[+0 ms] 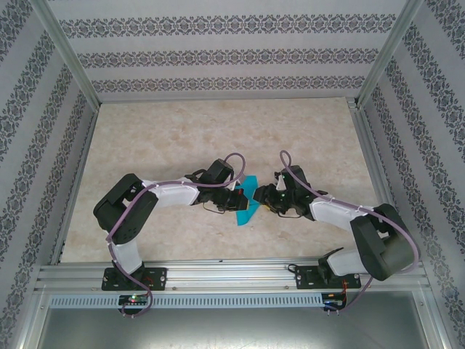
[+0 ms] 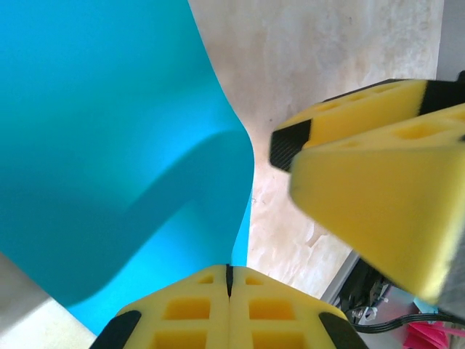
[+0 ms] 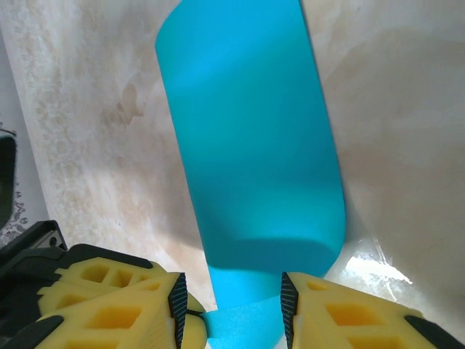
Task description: Fold a paper plane with a square sheet of paper (pick it up from the middle)
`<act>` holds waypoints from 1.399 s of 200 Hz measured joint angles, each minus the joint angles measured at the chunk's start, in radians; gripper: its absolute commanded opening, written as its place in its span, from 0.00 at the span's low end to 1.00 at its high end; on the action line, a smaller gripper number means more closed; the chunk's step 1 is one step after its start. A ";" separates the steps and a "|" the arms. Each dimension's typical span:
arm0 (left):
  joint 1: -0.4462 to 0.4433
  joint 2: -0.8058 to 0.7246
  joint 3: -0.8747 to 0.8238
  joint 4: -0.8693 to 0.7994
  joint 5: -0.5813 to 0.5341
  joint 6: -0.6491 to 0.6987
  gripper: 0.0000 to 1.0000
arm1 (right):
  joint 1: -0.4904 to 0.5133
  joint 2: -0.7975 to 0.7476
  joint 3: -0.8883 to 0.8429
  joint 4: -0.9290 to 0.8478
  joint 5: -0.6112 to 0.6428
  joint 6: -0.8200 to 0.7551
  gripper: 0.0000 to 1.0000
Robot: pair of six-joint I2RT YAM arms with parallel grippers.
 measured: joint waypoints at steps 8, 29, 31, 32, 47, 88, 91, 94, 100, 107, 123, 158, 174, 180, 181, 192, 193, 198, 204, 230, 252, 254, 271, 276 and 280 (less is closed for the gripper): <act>0.000 0.000 0.000 -0.001 -0.004 0.001 0.00 | -0.009 -0.005 0.008 -0.015 0.001 -0.012 0.37; 0.001 -0.001 0.000 -0.009 -0.010 0.008 0.00 | -0.031 -0.008 0.045 -0.059 0.000 -0.048 0.26; 0.001 -0.002 0.000 -0.011 -0.010 0.010 0.00 | -0.032 -0.007 0.050 -0.063 0.001 -0.055 0.25; 0.001 -0.002 0.000 -0.011 -0.010 0.010 0.00 | -0.032 -0.006 0.051 -0.065 0.001 -0.054 0.25; 0.001 -0.005 0.000 -0.022 -0.011 0.019 0.00 | -0.038 0.011 0.093 -0.093 0.000 -0.079 0.21; 0.012 -0.021 0.000 -0.048 -0.016 0.039 0.00 | -0.038 0.171 0.219 -0.123 -0.026 -0.148 0.14; 0.012 -0.023 0.000 -0.051 -0.016 0.042 0.00 | -0.038 0.188 0.230 -0.126 -0.029 -0.154 0.13; 0.013 -0.024 0.000 -0.053 -0.017 0.043 0.00 | -0.038 0.200 0.238 -0.128 -0.033 -0.155 0.13; 0.014 -0.027 0.000 -0.056 -0.016 0.047 0.00 | -0.038 0.224 0.253 -0.134 -0.035 -0.163 0.13; 0.014 -0.029 0.000 -0.059 -0.017 0.052 0.00 | -0.038 0.250 0.269 -0.140 -0.035 -0.174 0.13; 0.015 -0.032 0.000 -0.071 -0.017 0.061 0.00 | -0.038 0.300 0.299 -0.161 -0.033 -0.200 0.13; 0.026 -0.032 0.000 -0.099 -0.017 0.082 0.01 | -0.038 0.387 0.357 -0.217 -0.029 -0.260 0.12; 0.029 -0.032 0.000 -0.109 -0.018 0.091 0.01 | -0.038 0.415 0.372 -0.235 -0.023 -0.281 0.11; 0.029 -0.032 0.000 -0.113 -0.018 0.096 0.01 | -0.038 0.419 0.376 -0.237 -0.026 -0.286 0.11; 0.029 -0.032 0.000 -0.113 -0.018 0.097 0.01 | -0.038 0.419 0.377 -0.237 -0.026 -0.288 0.11; 0.031 -0.032 0.005 -0.124 -0.025 0.102 0.01 | -0.038 0.420 0.379 -0.238 -0.023 -0.296 0.11; 0.032 -0.032 0.005 -0.125 -0.025 0.102 0.01 | -0.038 0.420 0.379 -0.238 -0.023 -0.297 0.11; 0.032 -0.032 0.008 -0.130 -0.027 0.103 0.01 | -0.038 0.420 0.379 -0.239 -0.023 -0.301 0.11; 0.034 -0.032 0.012 -0.134 -0.031 0.106 0.01 | -0.038 0.421 0.379 -0.239 -0.023 -0.304 0.11; 0.040 -0.032 0.033 -0.161 -0.054 0.122 0.01 | -0.038 0.422 0.380 -0.239 -0.023 -0.312 0.11; 0.045 -0.031 0.056 -0.188 -0.076 0.140 0.02 | -0.038 0.426 0.384 -0.241 -0.024 -0.315 0.12; 0.045 -0.031 0.057 -0.190 -0.077 0.141 0.02 | -0.038 0.426 0.384 -0.241 -0.025 -0.316 0.12; 0.048 -0.027 0.078 -0.211 -0.098 0.154 0.02 | -0.037 0.429 0.389 -0.243 -0.025 -0.319 0.12; 0.048 -0.025 0.083 -0.214 -0.104 0.158 0.02 | -0.037 0.430 0.390 -0.243 -0.026 -0.320 0.12; 0.048 -0.022 0.086 -0.218 -0.110 0.159 0.02 | -0.037 0.431 0.391 -0.243 -0.026 -0.319 0.12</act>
